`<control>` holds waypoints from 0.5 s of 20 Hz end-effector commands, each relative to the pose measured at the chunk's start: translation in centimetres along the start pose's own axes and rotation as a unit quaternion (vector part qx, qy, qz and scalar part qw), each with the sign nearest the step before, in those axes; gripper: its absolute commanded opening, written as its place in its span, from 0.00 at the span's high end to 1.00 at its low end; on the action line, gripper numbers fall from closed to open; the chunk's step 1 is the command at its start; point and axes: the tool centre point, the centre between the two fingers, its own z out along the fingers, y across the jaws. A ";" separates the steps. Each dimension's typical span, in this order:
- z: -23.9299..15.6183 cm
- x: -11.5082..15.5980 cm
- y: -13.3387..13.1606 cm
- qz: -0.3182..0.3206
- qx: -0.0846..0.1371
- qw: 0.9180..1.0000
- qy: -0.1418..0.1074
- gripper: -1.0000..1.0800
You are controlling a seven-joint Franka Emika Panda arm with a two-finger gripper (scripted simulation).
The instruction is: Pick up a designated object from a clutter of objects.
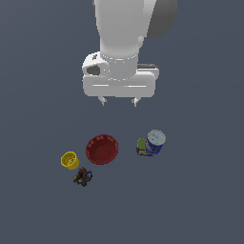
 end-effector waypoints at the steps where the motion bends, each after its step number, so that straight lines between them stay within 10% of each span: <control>1: 0.0 0.0 0.0 0.000 0.000 1.000 0.000 0.04; 10: -1.2 0.2 -0.3 -0.008 0.008 1.000 0.007 0.04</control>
